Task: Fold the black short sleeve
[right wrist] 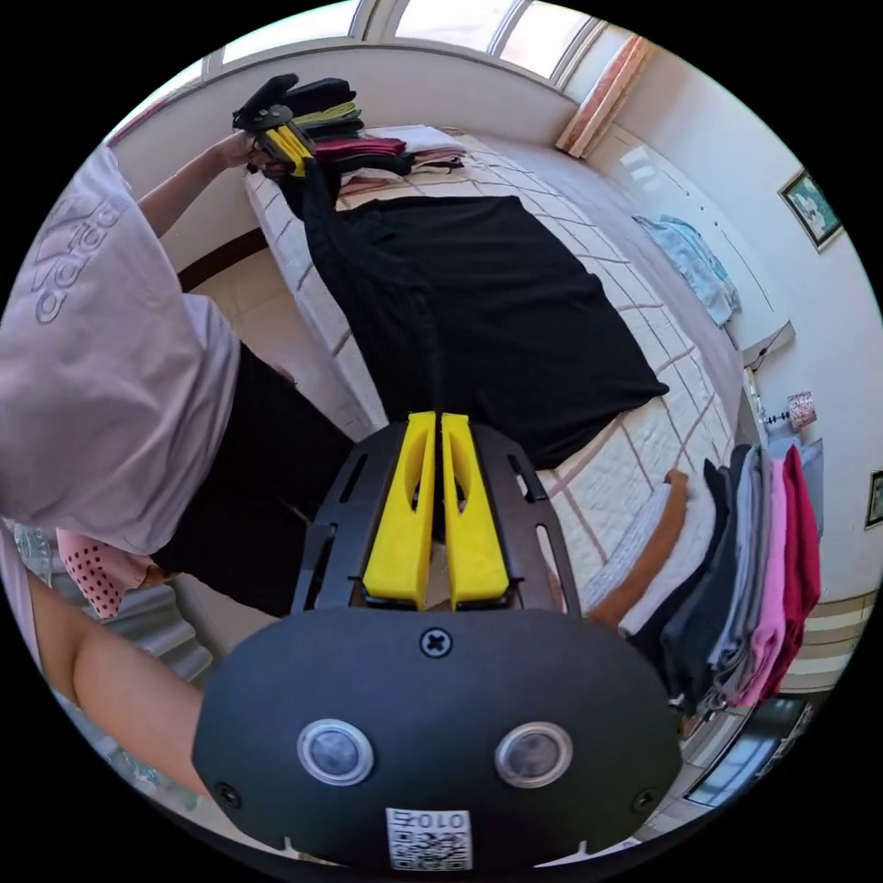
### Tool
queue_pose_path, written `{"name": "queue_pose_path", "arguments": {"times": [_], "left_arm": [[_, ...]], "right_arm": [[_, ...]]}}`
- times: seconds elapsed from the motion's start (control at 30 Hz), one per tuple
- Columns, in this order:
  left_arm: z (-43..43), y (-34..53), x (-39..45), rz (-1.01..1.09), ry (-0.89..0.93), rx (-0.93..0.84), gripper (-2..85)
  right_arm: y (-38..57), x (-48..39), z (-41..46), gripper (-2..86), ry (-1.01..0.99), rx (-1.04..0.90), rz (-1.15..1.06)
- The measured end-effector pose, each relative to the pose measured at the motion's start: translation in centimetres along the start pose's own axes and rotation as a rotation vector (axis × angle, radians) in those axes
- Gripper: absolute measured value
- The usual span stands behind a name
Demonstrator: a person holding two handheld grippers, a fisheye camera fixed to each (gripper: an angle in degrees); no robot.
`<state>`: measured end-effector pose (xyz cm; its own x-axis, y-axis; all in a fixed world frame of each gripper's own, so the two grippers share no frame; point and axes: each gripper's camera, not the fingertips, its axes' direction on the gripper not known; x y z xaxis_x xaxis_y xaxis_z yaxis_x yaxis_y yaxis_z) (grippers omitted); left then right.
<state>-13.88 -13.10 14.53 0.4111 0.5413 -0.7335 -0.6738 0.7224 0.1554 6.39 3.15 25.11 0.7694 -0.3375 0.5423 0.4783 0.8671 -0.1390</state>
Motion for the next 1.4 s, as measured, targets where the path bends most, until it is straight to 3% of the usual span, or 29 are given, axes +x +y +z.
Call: {"name": "queue_pose_path", "arguments": {"times": [0.17,0.33,0.5,0.73,0.8,1.03,1.17,1.27,1.4], "left_arm": [[4.9,-8.1,-11.7,0.013,-0.028,-0.149,0.1],[16.3,-10.3,-21.2,-0.142,0.158,-0.261,0.3],[17.8,-9.5,-22.7,-0.150,0.200,-0.259,1.4],[14.4,-10.2,-25.2,-0.216,0.266,-0.025,6.7],[15.0,-12.1,-25.0,-0.197,0.248,-0.030,7.6],[22.2,-17.1,-24.3,-0.112,0.165,-0.298,5.5],[19.9,-16.2,-23.6,-0.085,0.129,-0.160,1.6],[18.6,-13.7,-25.4,-0.216,0.166,-0.036,1.1],[20.0,-11.2,-26.6,-0.411,0.132,-0.024,2.7]], "right_arm": [[-6.4,12.8,6.7,2.4,-0.064,0.007,0.093],[-8.9,18.1,19.7,1.9,-0.218,-0.187,0.228],[-9.1,18.0,21.3,2.5,-0.209,-0.179,0.202],[-8.4,20.6,17.3,8.1,-0.316,0.138,0.340],[-10.0,20.5,17.8,9.3,-0.291,0.116,0.331],[-14.2,18.5,24.3,9.1,-0.292,-0.144,0.238],[-13.7,17.7,20.8,3.5,-0.231,-0.019,0.211],[-13.3,18.5,20.0,2.9,-0.188,0.045,0.292],[-14.3,18.7,22.8,2.7,-0.069,-0.097,0.418]]}}
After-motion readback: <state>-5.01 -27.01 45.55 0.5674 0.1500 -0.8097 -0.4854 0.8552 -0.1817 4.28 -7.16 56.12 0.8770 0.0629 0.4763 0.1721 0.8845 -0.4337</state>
